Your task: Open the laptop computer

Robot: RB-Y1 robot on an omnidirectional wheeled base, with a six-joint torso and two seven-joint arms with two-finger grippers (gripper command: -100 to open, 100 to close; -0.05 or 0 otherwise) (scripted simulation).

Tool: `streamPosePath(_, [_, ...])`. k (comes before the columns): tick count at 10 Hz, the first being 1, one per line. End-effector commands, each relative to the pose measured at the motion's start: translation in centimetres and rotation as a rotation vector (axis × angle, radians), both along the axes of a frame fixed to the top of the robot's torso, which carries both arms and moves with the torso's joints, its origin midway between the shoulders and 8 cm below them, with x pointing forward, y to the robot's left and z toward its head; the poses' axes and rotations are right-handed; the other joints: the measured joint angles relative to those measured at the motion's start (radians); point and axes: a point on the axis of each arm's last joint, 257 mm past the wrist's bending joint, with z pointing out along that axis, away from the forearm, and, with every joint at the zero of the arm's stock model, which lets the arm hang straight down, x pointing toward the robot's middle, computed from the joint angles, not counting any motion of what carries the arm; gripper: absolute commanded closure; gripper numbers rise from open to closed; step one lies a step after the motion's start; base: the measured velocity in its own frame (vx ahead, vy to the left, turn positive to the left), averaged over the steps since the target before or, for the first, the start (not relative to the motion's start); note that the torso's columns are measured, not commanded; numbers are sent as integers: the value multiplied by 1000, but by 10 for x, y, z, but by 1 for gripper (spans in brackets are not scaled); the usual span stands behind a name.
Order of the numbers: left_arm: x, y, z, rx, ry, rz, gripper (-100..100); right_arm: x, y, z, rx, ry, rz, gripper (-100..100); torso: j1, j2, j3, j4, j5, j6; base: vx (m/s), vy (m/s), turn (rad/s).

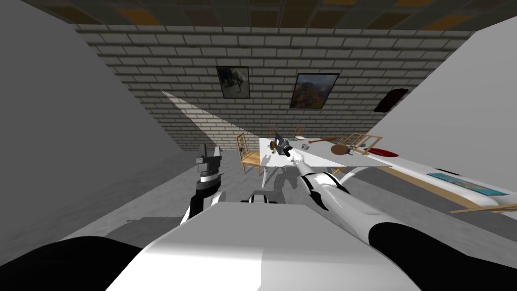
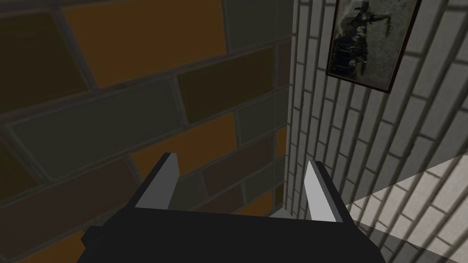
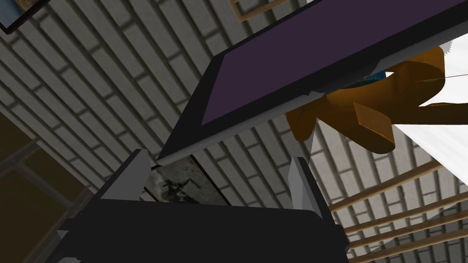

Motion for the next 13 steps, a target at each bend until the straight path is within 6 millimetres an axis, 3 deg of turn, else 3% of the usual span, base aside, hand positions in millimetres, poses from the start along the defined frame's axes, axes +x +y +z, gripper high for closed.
streamPosePath(1, [0, 0, 0, 0, 0, 0, 0, 1, 31, 3, -4, -8, 66, -100, 0, 0, 0, 0, 0, 0, 74, 40, -337])
streamPosePath(3, [0, 0, 0, 0, 0, 0, 0, 1, 31, 3, -4, -8, 66, -100, 2, -5, -3, -2, 0, 0, 94, 43, -204])
streamPosePath(4, [0, 0, 0, 0, 0, 0, 0, 0, 63, 6, -2, -15, 132, -100, 0, -1, -1, -1, 0, -1, 99, 36, -336])
streamPosePath(5, [0, 0, 0, 0, 0, 0, 0, 0, 64, 5, -4, -14, 134, -100, 0, 0, 0, 0, 0, 1, 104, 51, -289])
streamPosePath(6, [0, 0, 0, 0, 0, 0, 0, -2, 96, 7, -4, -19, 202, -100, 0, 1, 0, 0, 0, 0, 109, 88, -382])
streamPosePath(7, [0, 0, 0, 0, 0, 0, 0, -2, 96, 7, -4, -19, 202, -100, 3, 0, 0, 0, 1, 0, 105, 89, -327])
streamPosePath(8, [0, 0, 0, 0, 0, 0, 0, -6, 128, 8, -4, -22, 271, -100, 2, 0, 0, 0, 1, 0, 131, 97, -487])
streamPosePath(9, [0, 0, 0, 0, 0, 0, 0, -6, 128, 8, -4, -22, 271, -100, 1, -1, 0, 0, 0, 1, 98, 86, -246])
streamPosePath(10, [0, 0, 0, 0, 0, 0, 0, -12, 161, 9, -3, -23, 341, -100, -1, 0, 0, 0, 0, -1, 117, 81, -353])
streamPosePath(11, [0, 0, 0, 0, 0, 0, 0, -12, 161, 9, -3, -23, 341, -100, -1, -1, 0, 0, 0, 1, 89, 81, -304])
streamPosePath(13, [0, 0, 0, 0, 0, 0, 0, -29, 223, 10, -1, -21, 478, -100, 0, 0, 0, 0, 0, 0, 138, 122, -429])
